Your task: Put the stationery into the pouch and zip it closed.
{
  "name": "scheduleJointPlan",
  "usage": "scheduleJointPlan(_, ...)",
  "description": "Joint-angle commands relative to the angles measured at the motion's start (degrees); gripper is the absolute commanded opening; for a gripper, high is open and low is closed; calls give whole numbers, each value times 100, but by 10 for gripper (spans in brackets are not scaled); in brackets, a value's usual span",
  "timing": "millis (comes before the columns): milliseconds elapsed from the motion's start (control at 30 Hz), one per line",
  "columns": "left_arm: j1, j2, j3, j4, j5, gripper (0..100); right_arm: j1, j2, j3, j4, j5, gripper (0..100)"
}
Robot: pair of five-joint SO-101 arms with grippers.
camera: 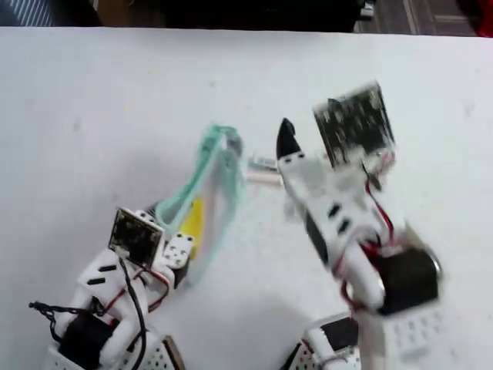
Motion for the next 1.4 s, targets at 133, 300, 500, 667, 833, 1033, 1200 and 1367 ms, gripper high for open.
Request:
scheduleJointPlan(133, -936, -66, -264, -466, 9, 22, 391, 1226, -9, 312, 70, 205)
scheduleJointPlan(300, -1262, -66, -246, -580, 18, 22, 391, 2018, -9, 426, 123, 205)
scheduleJointPlan(500, -1244, -66, -246, -571, 18, 22, 382, 2738, 0, 426, 1407, 204)
scheduleJointPlan(667, -1244, -66, -246, -563, 18, 22, 382, 3160, 0, 426, 1565, 204)
scheduleJointPlan(833, -1235, -66, -211, -571, 18, 22, 356, 3477, 396, 374, 1785, 143)
scheduleJointPlan(1033, -1235, -66, 62, -897, 18, 22, 567, 3521, 1240, -321, 2092, 149)
scheduleJointPlan(1200, -1235, -66, 88, -941, 18, 22, 831, 3565, 1363, -549, 2092, 159)
scheduleJointPlan(1367, -1235, -66, 88, -941, 18, 22, 796, 3565, 1371, -514, 2101, 159)
